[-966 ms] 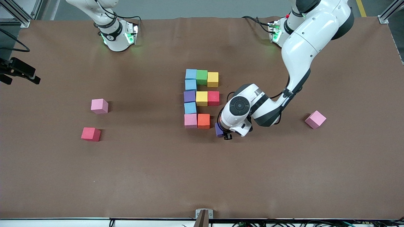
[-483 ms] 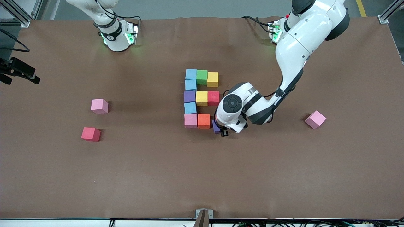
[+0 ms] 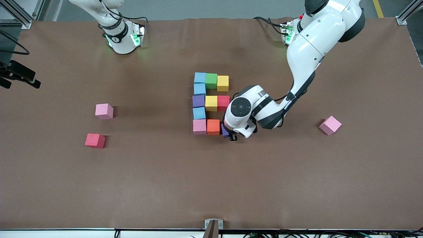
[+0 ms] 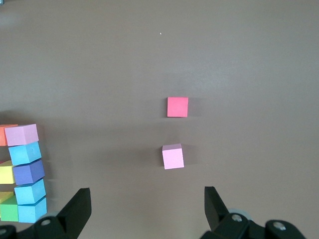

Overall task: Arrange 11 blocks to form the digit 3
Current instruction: 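Lower the purple block beside the orange block with the left gripper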

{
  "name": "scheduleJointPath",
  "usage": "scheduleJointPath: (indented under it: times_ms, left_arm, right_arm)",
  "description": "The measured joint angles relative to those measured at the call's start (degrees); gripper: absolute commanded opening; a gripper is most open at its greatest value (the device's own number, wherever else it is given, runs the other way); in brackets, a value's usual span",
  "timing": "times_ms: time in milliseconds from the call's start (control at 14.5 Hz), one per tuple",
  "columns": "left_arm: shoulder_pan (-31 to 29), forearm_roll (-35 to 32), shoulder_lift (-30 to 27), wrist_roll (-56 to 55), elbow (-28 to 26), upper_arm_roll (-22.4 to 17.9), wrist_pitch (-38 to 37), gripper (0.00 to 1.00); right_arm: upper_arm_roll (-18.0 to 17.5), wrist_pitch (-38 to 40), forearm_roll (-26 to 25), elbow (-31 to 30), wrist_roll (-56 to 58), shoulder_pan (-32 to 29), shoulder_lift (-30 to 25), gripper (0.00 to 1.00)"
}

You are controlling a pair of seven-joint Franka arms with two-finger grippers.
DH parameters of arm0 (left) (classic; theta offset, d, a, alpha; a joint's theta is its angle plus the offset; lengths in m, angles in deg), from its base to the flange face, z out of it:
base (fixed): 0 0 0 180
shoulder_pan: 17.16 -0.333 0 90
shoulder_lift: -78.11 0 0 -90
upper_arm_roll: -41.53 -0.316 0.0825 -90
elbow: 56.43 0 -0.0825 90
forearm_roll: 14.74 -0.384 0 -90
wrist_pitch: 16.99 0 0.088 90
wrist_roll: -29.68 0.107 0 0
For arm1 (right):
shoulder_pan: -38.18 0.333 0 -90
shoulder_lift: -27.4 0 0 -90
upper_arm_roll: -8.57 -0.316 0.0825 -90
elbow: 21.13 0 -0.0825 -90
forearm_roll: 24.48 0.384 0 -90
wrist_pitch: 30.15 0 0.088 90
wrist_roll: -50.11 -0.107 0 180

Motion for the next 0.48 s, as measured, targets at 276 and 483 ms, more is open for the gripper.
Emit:
scheduleJointPath:
  times_ms: [276, 483]
  left_arm:
    - [0.3, 0.0, -0.1, 1.1, -0.3, 0.1, 0.0, 0.17]
    - [0.4, 0.0, -0.1, 1.3, -0.7, 0.6, 0.7, 0.17]
  right_arm:
    - [0.0, 0.0, 0.0, 0.0, 0.0, 0.0, 0.0, 1.0]
    - [0.0, 0.0, 0.0, 0.0, 0.0, 0.0, 0.0, 1.0]
